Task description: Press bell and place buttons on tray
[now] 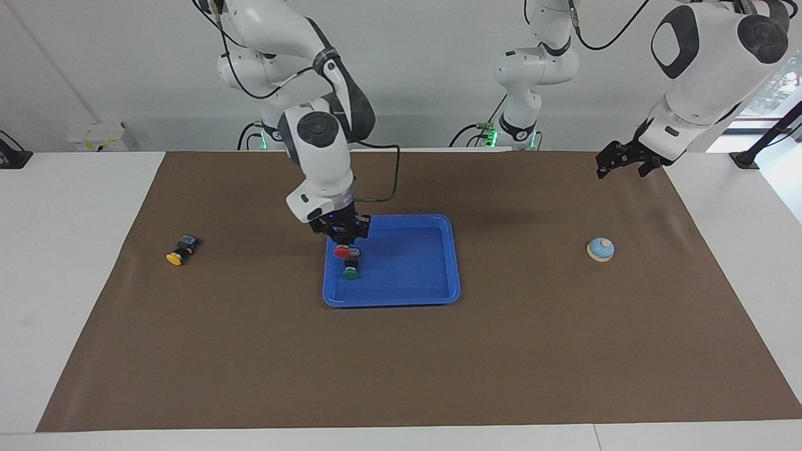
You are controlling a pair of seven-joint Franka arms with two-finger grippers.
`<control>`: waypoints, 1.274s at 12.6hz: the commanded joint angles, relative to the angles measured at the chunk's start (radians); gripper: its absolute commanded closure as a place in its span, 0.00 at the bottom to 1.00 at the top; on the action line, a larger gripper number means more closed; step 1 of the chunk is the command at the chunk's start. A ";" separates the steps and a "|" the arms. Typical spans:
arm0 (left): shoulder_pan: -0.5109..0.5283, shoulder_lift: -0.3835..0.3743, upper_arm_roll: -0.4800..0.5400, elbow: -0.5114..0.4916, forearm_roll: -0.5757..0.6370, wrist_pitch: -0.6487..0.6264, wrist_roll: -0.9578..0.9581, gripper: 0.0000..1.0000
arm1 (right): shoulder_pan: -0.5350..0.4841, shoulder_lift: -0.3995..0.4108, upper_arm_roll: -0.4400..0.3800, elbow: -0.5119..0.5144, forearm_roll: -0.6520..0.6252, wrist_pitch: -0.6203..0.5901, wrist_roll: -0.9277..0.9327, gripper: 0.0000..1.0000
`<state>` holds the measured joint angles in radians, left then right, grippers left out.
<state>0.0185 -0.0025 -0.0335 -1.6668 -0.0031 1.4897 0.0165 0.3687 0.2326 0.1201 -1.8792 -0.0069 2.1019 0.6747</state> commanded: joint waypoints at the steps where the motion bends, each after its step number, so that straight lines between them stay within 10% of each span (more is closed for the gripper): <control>1: -0.002 -0.011 0.004 0.001 -0.005 -0.012 -0.009 0.00 | 0.039 0.063 -0.005 0.031 -0.015 0.036 0.063 1.00; 9: -0.002 -0.013 0.004 0.001 -0.005 -0.012 -0.009 0.00 | 0.091 0.100 -0.004 -0.081 -0.016 0.230 0.172 1.00; 10: -0.002 -0.013 0.004 0.001 -0.005 -0.012 -0.009 0.00 | 0.104 0.097 -0.004 -0.101 -0.016 0.251 0.189 0.88; 11: -0.002 -0.013 0.004 0.001 -0.005 -0.012 -0.009 0.00 | 0.105 0.096 -0.004 -0.107 -0.016 0.254 0.190 0.28; 12: -0.002 -0.013 0.004 0.001 -0.005 -0.012 -0.009 0.00 | 0.105 0.094 -0.005 -0.104 -0.016 0.242 0.192 0.00; 16: -0.002 -0.011 0.004 0.001 -0.005 -0.012 -0.009 0.00 | 0.038 0.018 -0.010 -0.010 -0.015 0.054 0.177 0.00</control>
<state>0.0185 -0.0025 -0.0334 -1.6668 -0.0031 1.4897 0.0165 0.4576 0.3103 0.1062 -1.9358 -0.0070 2.2635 0.8408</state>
